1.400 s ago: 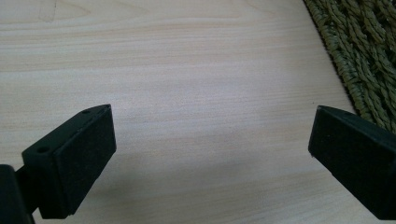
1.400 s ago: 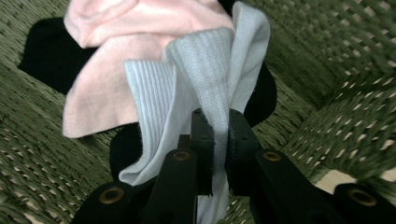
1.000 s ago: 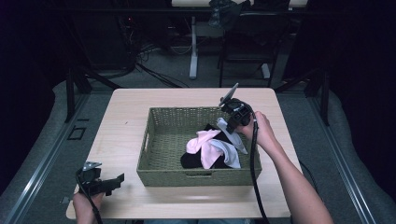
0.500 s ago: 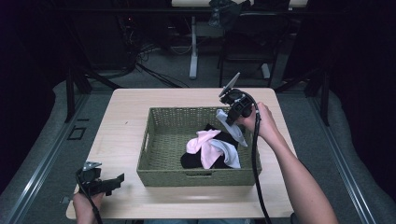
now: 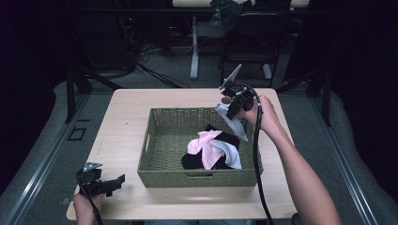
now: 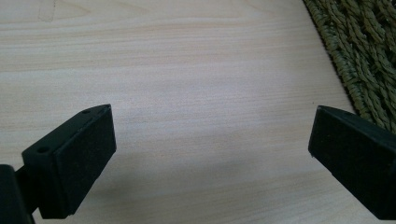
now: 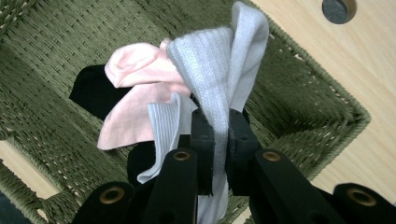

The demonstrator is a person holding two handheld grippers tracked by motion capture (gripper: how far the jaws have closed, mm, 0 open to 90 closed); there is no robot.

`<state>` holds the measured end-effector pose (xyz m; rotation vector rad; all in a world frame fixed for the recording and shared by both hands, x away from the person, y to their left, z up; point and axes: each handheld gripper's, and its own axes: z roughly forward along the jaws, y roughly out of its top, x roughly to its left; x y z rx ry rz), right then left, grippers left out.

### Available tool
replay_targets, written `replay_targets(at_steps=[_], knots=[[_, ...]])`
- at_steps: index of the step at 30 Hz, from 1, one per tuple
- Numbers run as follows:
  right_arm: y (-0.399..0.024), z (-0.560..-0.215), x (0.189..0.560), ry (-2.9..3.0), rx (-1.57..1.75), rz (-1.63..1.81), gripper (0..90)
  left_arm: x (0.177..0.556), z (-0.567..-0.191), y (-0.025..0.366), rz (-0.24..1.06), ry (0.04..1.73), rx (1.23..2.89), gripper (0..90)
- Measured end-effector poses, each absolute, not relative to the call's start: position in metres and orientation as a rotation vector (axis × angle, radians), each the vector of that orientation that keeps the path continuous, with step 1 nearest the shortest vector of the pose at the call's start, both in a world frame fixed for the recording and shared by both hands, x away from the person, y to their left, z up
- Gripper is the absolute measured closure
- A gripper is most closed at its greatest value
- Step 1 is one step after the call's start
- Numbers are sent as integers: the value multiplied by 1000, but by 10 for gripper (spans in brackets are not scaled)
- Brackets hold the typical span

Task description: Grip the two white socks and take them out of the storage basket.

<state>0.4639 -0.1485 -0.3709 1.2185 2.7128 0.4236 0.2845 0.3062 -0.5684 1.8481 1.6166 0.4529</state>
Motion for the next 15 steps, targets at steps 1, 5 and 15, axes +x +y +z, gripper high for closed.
replay_targets(at_steps=[1, 5, 15], knots=[[-149, -369, 464, 2710, 1221, 429, 839, 284, -568, 306, 453, 1617, 1847, 10], [-149, -362, 466, 2700, 1224, 440, 839, 285, -569, 306, 451, 1618, 1846, 10], [-153, -349, 470, 2673, 1229, 438, 839, 285, -569, 306, 452, 1618, 1845, 11]])
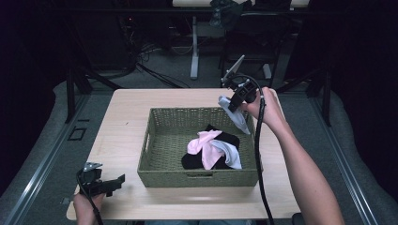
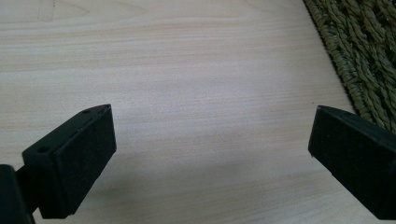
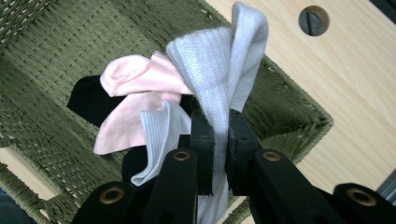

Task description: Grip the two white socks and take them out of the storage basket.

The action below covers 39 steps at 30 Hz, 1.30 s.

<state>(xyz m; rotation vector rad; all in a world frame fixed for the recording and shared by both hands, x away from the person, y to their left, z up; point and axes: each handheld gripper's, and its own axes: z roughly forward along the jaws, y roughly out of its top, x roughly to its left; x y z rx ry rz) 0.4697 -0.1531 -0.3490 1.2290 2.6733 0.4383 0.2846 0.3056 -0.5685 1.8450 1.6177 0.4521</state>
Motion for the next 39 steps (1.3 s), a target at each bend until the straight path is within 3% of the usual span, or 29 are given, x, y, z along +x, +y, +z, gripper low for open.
replay_targets(at_steps=[22, 39], knots=[[-216, -336, 457, 2566, 1344, 435, 839, 285, -568, 306, 455, 1619, 1847, 11], [-286, -386, 444, 2468, 1574, 425, 839, 285, -569, 306, 455, 1622, 1850, 11]])
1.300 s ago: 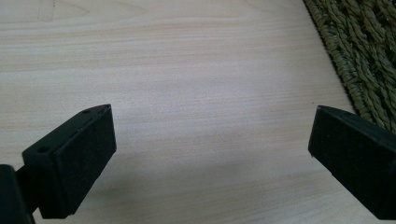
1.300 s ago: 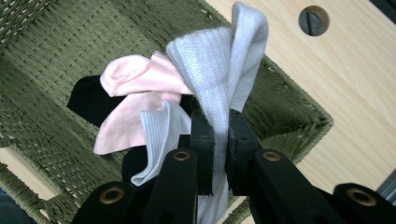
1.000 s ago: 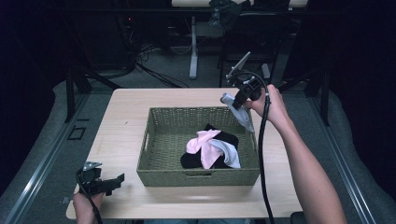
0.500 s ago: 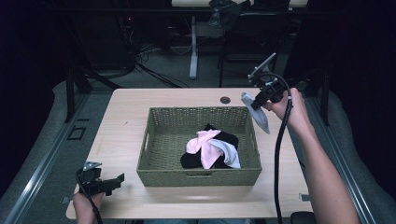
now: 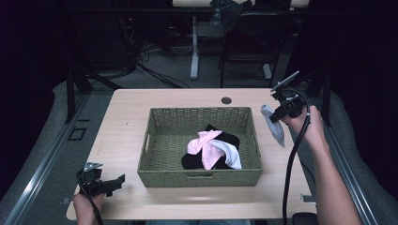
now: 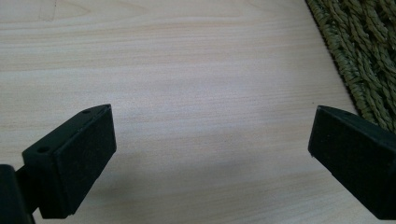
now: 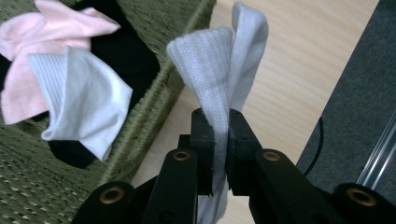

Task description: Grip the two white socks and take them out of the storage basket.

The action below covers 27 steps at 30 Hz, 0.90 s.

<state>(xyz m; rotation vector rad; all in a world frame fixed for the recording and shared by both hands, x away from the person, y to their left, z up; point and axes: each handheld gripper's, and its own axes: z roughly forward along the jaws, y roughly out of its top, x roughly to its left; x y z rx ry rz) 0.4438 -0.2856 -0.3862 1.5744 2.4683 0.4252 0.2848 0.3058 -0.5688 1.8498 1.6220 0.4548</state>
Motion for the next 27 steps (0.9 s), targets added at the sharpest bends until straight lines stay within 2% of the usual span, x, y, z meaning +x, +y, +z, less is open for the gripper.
replay_targets(at_steps=[9, 27], knots=[[-297, -423, 444, 2492, 1642, 406, 839, 285, -569, 307, 455, 1628, 1845, 11], [-293, -492, 452, 2529, 1747, 319, 831, 285, -569, 306, 456, 1625, 1846, 11]])
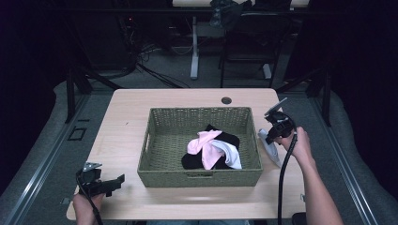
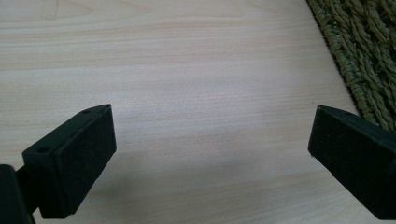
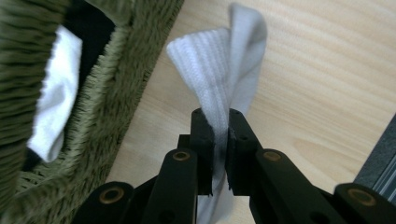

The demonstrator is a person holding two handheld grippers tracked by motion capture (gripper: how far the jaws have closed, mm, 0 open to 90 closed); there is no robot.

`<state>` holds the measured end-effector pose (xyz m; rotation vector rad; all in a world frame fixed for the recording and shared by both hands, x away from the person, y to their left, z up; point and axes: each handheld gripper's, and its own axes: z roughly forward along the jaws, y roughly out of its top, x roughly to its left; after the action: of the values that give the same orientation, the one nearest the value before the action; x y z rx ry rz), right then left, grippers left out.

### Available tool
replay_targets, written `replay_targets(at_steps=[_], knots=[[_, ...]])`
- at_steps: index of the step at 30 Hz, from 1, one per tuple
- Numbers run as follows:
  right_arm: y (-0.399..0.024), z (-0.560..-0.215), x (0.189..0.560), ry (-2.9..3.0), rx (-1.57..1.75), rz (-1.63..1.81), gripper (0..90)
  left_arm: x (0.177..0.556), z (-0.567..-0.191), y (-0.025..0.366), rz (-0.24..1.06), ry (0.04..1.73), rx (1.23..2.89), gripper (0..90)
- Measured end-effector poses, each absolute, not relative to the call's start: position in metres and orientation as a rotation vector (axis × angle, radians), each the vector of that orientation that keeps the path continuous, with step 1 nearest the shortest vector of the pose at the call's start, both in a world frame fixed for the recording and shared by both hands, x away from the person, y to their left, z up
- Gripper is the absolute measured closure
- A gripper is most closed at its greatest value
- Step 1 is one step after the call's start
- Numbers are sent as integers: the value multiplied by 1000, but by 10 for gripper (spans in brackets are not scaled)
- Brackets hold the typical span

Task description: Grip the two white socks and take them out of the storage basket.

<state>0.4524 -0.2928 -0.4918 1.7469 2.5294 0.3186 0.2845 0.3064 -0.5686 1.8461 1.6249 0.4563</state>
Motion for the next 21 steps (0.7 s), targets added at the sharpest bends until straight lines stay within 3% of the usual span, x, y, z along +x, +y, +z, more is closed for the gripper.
replay_targets(at_steps=[5, 13, 21], knots=[[-294, -490, 452, 2521, 1748, 315, 729, 284, -569, 310, 458, 1635, 1832, 11], [-292, -467, 448, 2484, 1711, 350, 465, 284, -568, 307, 457, 1627, 1845, 12], [-287, -425, 442, 2502, 1636, 435, 321, 284, -569, 308, 455, 1629, 1840, 12]])
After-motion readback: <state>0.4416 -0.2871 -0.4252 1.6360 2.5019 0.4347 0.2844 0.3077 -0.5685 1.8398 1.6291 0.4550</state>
